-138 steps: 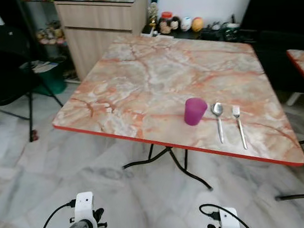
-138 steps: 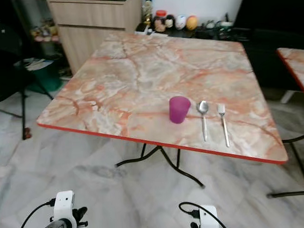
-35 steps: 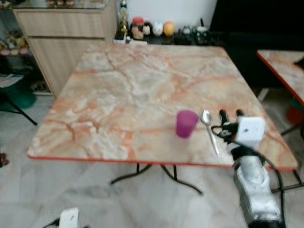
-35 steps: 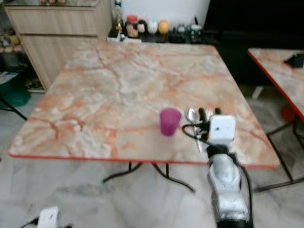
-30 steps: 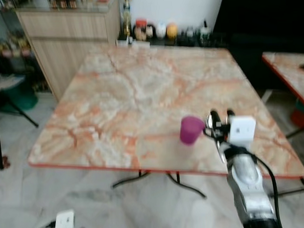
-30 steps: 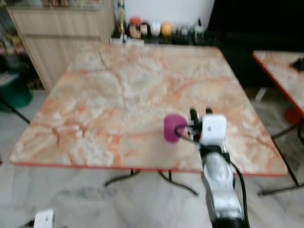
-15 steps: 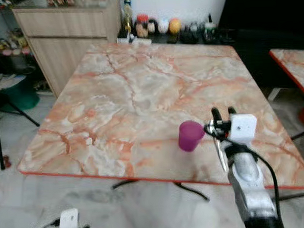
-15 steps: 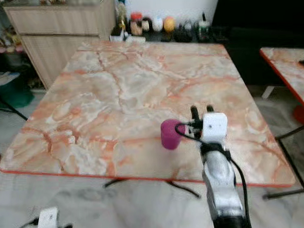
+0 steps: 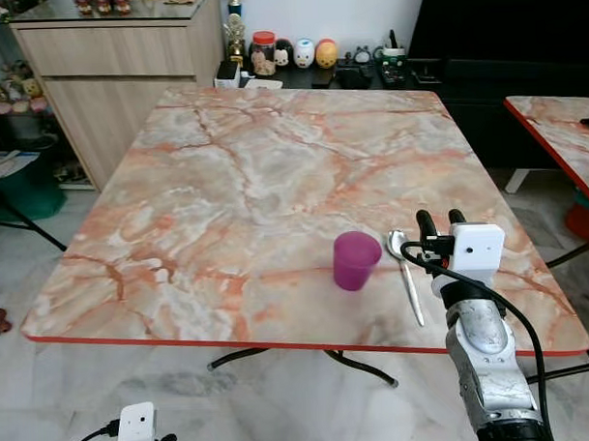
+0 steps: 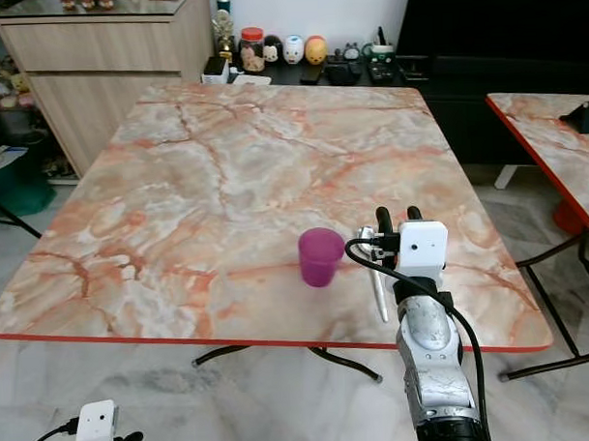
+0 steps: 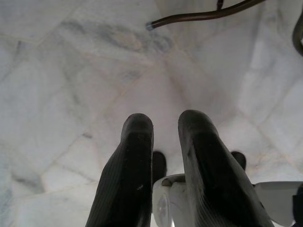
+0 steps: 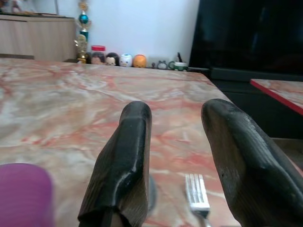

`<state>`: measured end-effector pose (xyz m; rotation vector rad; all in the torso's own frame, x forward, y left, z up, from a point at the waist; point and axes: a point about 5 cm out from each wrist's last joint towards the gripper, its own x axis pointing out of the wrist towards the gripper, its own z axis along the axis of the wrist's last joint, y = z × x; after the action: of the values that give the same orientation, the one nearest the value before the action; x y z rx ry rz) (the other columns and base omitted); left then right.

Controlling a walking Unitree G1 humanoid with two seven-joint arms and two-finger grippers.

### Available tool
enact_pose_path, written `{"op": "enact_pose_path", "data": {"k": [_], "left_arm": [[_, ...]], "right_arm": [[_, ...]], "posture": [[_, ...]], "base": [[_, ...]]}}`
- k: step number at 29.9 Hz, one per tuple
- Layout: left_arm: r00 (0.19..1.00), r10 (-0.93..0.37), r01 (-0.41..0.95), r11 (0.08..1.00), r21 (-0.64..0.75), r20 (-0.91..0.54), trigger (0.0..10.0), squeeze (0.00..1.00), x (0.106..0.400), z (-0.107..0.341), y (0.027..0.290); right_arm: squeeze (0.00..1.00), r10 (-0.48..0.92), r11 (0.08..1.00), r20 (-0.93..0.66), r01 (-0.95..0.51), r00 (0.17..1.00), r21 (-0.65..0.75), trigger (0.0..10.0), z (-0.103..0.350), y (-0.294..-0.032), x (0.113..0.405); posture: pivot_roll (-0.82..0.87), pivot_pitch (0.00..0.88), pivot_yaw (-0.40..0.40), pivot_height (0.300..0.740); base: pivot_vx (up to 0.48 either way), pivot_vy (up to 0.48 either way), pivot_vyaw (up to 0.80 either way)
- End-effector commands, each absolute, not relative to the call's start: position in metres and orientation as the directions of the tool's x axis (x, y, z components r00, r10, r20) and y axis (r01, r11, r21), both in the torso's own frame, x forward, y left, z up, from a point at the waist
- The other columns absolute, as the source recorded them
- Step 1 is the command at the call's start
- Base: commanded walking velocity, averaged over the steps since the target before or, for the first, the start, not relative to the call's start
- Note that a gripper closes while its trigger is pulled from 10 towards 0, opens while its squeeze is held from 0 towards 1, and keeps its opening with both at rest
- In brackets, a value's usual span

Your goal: Setting the table

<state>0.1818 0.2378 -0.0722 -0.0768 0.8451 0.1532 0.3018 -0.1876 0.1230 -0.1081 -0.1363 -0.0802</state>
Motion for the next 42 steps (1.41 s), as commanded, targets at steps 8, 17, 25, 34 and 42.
{"op": "enact_pose_path", "data": {"k": [8,17,25,34,42], "left_arm": [[0.66,0.098,-0.149,0.989,-0.002,-0.745,10.0,0.0,0.183,-0.072,0.235],[0.667,0.099,-0.135,0.991,0.011,-0.738,10.0,0.0,0.185,-0.071,0.234],[0.67,0.101,-0.147,0.989,0.002,-0.735,10.0,0.0,0.186,-0.071,0.234],[0.672,0.096,-0.14,0.99,0.001,-0.734,10.0,0.0,0.186,-0.07,0.233],[0.672,0.09,-0.137,0.991,-0.004,-0.735,10.0,0.0,0.187,-0.071,0.232]], "right_arm": [[0.0,-0.081,0.989,0.138,0.097,0.987,-0.113,10.0,0.126,-0.189,0.306],[0.0,-0.088,0.988,0.138,0.104,0.987,-0.112,10.0,0.126,-0.191,0.306],[0.0,-0.091,0.987,0.128,0.106,0.988,-0.117,10.0,0.126,-0.191,0.308],[0.0,-0.103,0.987,0.113,0.116,0.988,-0.112,10.0,0.123,-0.192,0.308],[1.0,-0.212,0.974,0.012,0.212,0.977,-0.076,10.0,0.11,-0.207,0.306]], "posture": [[0.04,0.0,-0.047,0.74],[0.04,0.0,-0.049,0.74],[0.05,0.0,-0.051,0.74],[0.05,0.0,-0.053,0.74],[0.04,0.0,-0.055,0.74]], "base": [[0.0,0.0,0.0],[0.0,-0.295,0.0],[0.0,0.0,0.0],[0.0,0.0,0.0],[0.0,0.0,0.0]]}}
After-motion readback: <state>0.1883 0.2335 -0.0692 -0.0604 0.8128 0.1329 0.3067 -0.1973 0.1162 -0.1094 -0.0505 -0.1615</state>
